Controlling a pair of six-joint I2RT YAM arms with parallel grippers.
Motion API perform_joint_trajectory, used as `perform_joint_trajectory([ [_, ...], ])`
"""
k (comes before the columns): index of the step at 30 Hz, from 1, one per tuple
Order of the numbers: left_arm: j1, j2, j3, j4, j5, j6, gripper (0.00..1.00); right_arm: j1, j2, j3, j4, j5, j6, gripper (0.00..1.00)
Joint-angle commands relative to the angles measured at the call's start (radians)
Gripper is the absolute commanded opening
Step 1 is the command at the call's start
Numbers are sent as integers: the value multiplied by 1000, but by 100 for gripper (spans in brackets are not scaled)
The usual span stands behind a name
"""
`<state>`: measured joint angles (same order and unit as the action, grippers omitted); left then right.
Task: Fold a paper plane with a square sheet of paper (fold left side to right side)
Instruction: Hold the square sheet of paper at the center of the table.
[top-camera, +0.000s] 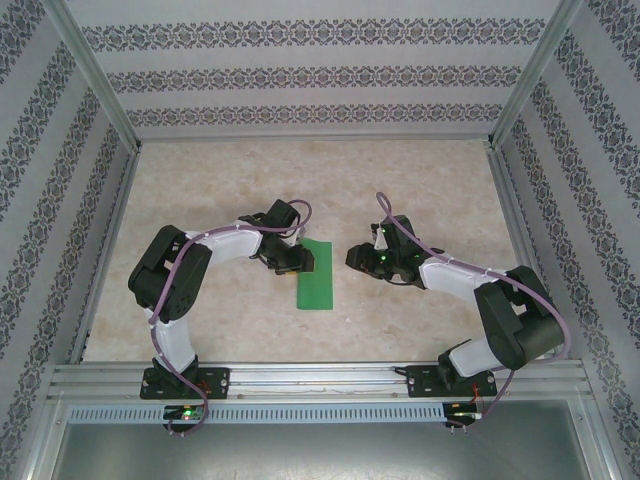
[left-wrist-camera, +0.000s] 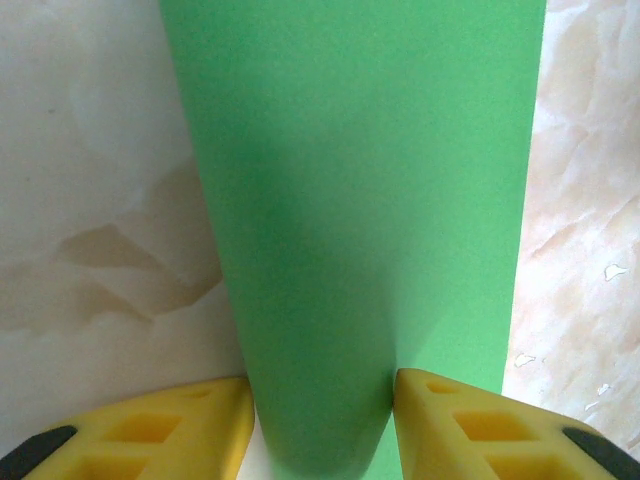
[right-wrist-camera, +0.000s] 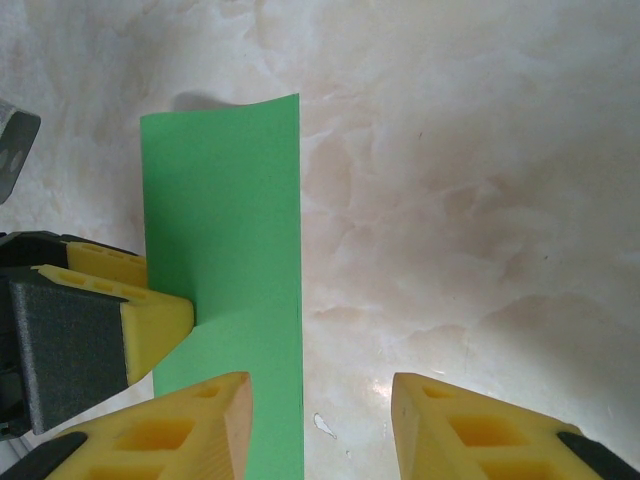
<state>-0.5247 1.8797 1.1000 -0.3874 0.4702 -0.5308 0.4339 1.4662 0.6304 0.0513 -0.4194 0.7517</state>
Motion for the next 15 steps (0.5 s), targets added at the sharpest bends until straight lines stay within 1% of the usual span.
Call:
perform_joint_trajectory([
  [1, -70, 134, -41, 81, 1, 8, 44, -4, -12, -6, -5, -14, -20, 42],
  [15, -71, 142, -29, 65, -5, 15, 45, 17, 26, 11, 10, -31, -15, 46],
])
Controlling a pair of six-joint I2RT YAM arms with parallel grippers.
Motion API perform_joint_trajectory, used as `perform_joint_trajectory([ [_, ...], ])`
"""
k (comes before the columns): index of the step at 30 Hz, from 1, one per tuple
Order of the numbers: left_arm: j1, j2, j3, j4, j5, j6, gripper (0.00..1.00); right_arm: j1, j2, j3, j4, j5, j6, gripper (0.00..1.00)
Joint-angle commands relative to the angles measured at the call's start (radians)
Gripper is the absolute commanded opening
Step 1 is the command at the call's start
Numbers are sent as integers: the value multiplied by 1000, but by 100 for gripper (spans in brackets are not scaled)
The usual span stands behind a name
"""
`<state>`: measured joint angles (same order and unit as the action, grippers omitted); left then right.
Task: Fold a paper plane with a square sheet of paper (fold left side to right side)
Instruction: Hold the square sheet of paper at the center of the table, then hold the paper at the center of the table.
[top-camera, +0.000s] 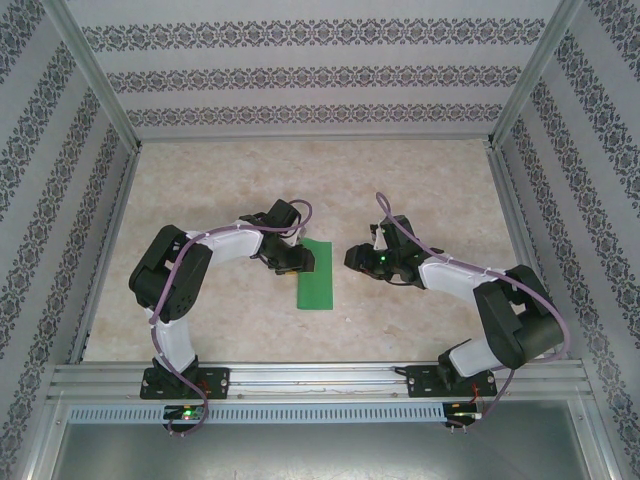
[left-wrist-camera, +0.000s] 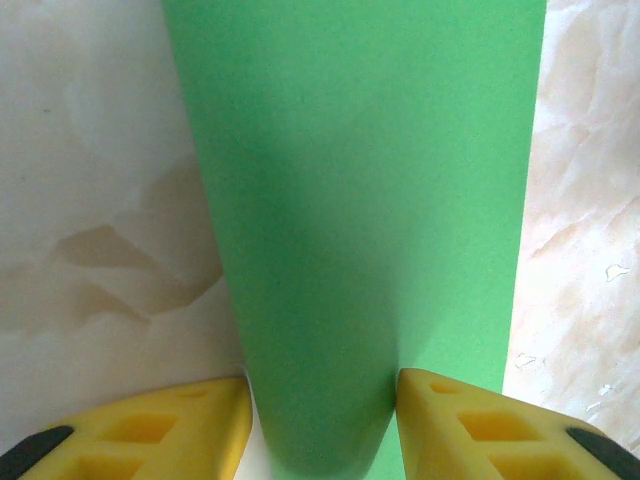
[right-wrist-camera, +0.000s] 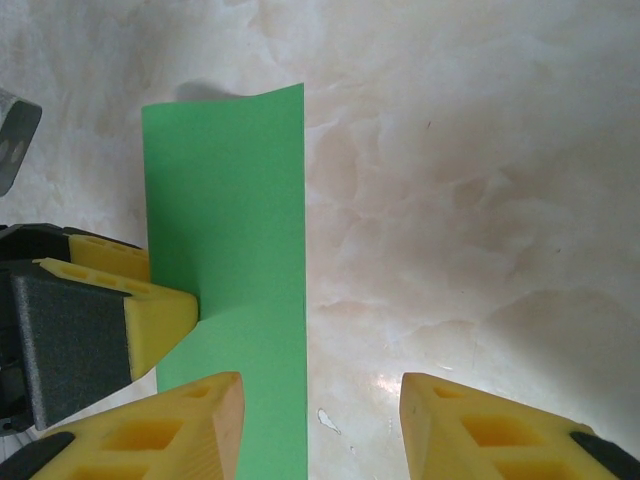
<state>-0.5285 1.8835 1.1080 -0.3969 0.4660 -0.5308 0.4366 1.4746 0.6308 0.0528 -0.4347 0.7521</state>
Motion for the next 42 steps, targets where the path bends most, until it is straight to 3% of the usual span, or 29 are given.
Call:
perform_joint_trajectory([
  [1, -68, 138, -37, 73, -4, 15, 45, 16, 22, 13, 9, -18, -14, 46],
  [13, -68, 140, -36, 66, -9, 16, 45, 62, 82, 53, 26, -57, 2, 41],
  [25, -68, 137, -40, 66, -9, 17, 45, 140, 223, 143, 84, -118, 42, 10],
  [37, -68, 133, -43, 71, -15, 15, 45, 151, 301, 140, 73, -95, 42, 1],
  [42, -68, 89, -55, 74, -71, 4, 45, 152, 324, 135, 42, -84, 38, 0],
])
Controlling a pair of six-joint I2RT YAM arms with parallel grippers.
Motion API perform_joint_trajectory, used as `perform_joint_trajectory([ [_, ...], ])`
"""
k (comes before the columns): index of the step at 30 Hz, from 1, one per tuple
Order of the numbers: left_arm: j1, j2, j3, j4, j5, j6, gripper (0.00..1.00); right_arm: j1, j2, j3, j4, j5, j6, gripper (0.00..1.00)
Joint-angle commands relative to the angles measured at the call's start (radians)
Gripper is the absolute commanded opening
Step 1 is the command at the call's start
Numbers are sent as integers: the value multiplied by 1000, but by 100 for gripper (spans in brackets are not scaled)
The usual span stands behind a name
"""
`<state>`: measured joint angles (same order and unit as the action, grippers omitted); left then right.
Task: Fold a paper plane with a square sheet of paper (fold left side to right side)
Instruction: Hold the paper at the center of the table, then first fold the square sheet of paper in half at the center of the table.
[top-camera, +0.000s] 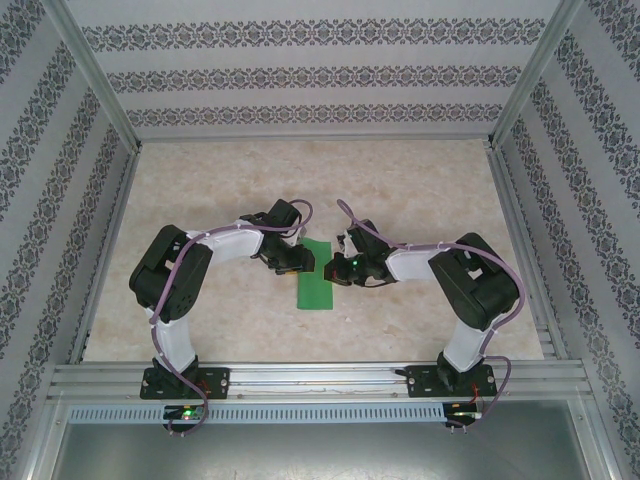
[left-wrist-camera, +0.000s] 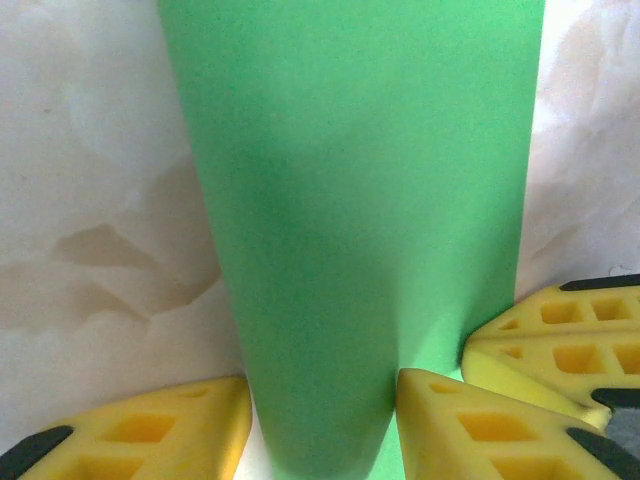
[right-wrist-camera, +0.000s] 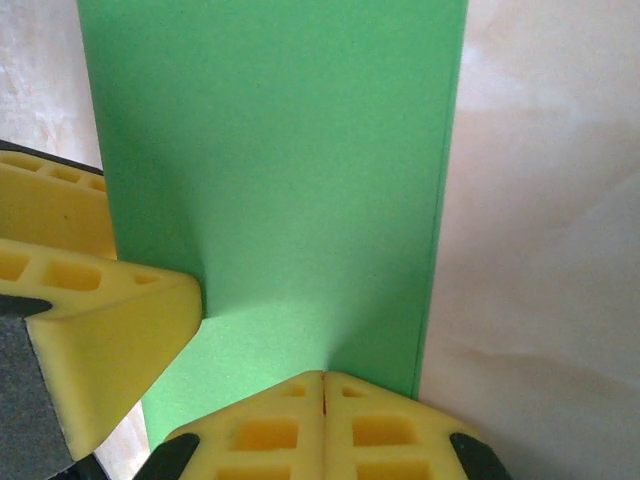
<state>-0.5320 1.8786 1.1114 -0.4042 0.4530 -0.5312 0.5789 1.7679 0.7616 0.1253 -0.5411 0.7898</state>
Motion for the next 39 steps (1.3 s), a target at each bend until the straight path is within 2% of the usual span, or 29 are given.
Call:
perform_joint_trajectory([
  [1, -65, 76, -67, 86, -72, 0, 45, 9, 34, 4, -39, 25, -4, 0],
  [9, -49, -103, -97, 77, -163, -9, 51, 7, 46, -2, -77, 55, -16, 0],
  [19, -38, -305, -138, 119, -178, -3, 54, 7, 48, -13, -93, 72, -23, 0],
  [21, -37, -315, -148, 144, -129, -4, 51, 6, 50, -16, -92, 73, -23, 0],
  [23, -37, -314, -154, 180, -58, -7, 44, 9, 51, -18, -90, 75, -24, 0],
  [27, -36, -297, -187, 259, 23, -21, 27, 8, 54, -21, -88, 77, -23, 0],
  [30, -27, -268, -204, 312, 78, -32, 18, 8, 57, -24, -87, 78, -23, 0],
  [34, -14, -217, -213, 350, 122, -38, 13, 8, 61, -24, -87, 78, -21, 0],
  [39, -2, -165, -225, 363, 116, -35, 10, 8, 62, -25, -93, 81, -26, 0],
])
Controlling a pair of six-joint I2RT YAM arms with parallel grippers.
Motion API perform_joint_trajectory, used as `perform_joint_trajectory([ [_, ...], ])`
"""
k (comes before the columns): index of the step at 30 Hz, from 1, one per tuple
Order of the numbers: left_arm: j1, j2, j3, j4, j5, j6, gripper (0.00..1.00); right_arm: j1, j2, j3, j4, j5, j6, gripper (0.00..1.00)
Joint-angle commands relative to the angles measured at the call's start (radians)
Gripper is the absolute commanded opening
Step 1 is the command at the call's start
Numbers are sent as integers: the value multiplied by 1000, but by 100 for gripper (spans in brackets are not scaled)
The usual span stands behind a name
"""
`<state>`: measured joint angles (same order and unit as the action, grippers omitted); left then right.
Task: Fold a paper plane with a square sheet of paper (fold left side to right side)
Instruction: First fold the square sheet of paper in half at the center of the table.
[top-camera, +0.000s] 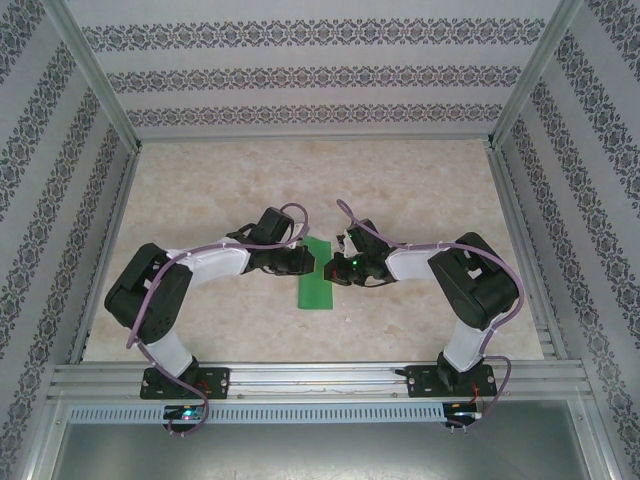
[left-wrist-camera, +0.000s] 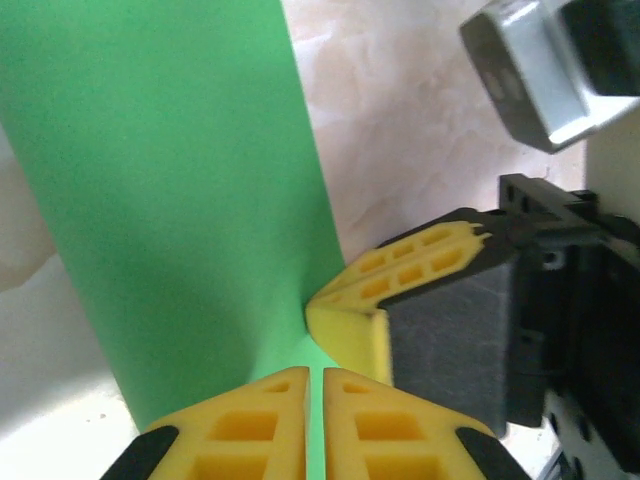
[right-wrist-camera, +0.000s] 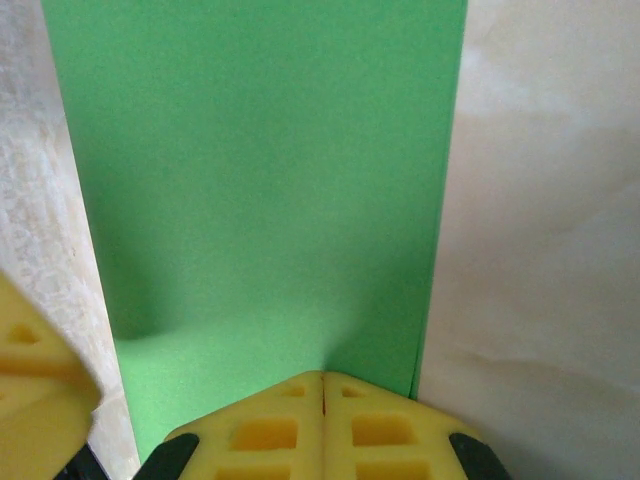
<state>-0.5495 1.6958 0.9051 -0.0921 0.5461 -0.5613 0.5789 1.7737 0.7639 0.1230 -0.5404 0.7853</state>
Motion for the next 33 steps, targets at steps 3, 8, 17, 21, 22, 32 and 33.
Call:
perform_joint_trajectory([
  [3, 21, 35, -30, 60, 20, -3, 9, 8, 58, -29, -95, 83, -25, 0],
  [8, 36, 55, -57, 78, 12, 0, 8, 9, 65, -32, -101, 88, -30, 0],
  [17, 71, 68, -102, 99, 5, 8, 6, 5, 69, -32, -130, 103, -49, 0],
  [21, 93, 61, -126, 98, 3, 15, 5, 2, 67, -36, -138, 109, -55, 0],
  [22, 100, 58, -134, 98, 2, 16, 5, 1, 66, -37, -140, 109, -55, 0],
  [32, 149, -37, -160, 66, 9, 46, 2, -2, 49, -41, -138, 106, -57, 0],
  [33, 149, -53, -160, 64, 16, 49, 2, -3, 46, -43, -138, 106, -57, 0],
])
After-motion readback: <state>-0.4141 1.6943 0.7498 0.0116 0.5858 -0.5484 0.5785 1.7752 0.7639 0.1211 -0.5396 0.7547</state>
